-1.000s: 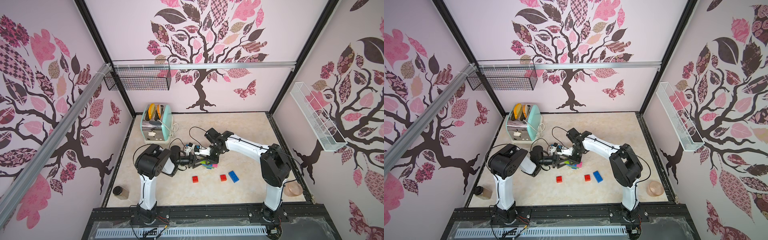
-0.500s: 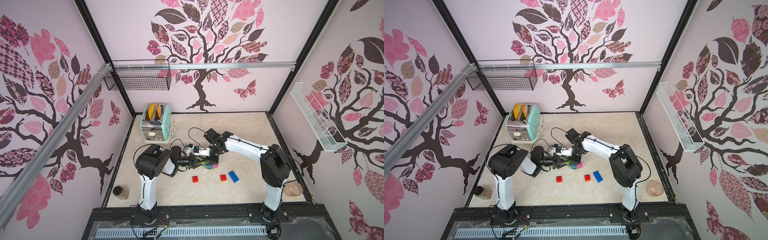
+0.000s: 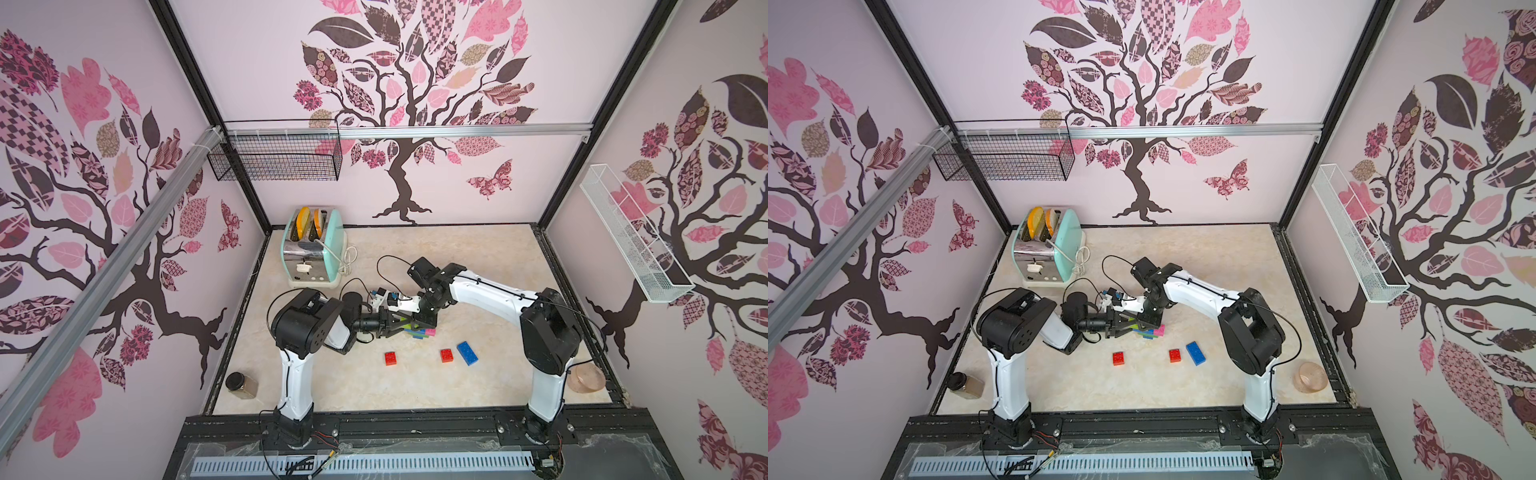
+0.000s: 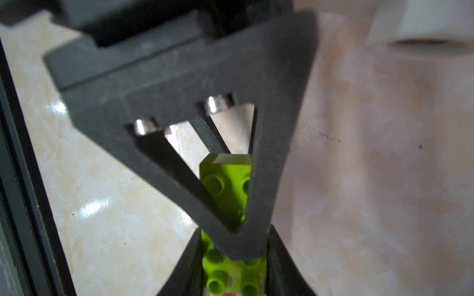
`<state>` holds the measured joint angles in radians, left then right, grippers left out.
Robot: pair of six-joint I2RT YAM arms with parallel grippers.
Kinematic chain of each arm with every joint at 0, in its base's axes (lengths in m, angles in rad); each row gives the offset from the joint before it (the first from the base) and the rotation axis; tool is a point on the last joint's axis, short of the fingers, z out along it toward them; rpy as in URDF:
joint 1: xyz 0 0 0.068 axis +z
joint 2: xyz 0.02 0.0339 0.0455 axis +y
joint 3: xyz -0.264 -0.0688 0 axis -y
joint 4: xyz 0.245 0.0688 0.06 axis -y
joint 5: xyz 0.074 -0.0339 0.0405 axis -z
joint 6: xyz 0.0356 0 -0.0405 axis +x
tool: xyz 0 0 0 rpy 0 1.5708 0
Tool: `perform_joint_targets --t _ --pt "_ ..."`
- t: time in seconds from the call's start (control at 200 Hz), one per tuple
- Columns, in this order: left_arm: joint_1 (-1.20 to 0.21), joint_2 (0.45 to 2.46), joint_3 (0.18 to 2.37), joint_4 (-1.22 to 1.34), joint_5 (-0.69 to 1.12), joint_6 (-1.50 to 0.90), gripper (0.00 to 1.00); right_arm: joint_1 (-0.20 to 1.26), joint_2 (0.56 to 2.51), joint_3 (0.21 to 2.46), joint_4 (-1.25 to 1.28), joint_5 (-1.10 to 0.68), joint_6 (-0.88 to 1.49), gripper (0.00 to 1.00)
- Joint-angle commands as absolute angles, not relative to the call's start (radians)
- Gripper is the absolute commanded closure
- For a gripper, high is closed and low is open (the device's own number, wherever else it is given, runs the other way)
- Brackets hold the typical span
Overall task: Assemble a heart with lego
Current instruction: Assemble the lego brick with the lego brick, then pick up the lego brick from the center of the board.
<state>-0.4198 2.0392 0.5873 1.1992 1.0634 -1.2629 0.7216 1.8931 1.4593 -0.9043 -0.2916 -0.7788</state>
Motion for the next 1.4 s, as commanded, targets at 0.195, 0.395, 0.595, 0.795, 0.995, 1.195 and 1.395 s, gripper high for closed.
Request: perform_joint_targets --t 0.195,0.395,0.595,0.795,0.995,1.195,1.395 --pt "-0.433 2.032 0.604 1.252 1.092 -1.251 0.71 0.681 1.859 1.447 -0.861 -0.359 -0.726 0.56" --pt "-0.433 2.034 0.605 1.252 1.091 -1.252 0.71 0.6 1.772 1.466 -0.854 -0.432 -0.667 0.34" --pt "-0.425 2.037 0.611 1.252 1.088 -1.249 0.71 0.558 1.714 1.473 -0.87 -0.431 -0.626 0.22" --pt "-0.391 2.031 0.593 1.25 1.069 -1.238 0.7 0.533 1.738 1.463 -0.878 -0.22 -0.393 0.2" --pt "-0.368 2.04 0.599 1.228 1.068 -1.216 0.7 0.525 1.654 1.278 -0.855 0.002 -0.098 0.19" --pt "-0.358 2.05 0.604 1.233 1.067 -1.223 0.7 0.533 1.511 1.064 -0.813 0.058 0.14 0.17" --pt "-0.354 2.052 0.607 1.242 1.066 -1.229 0.7 0.548 1.414 0.921 -0.794 0.065 0.227 0.15"
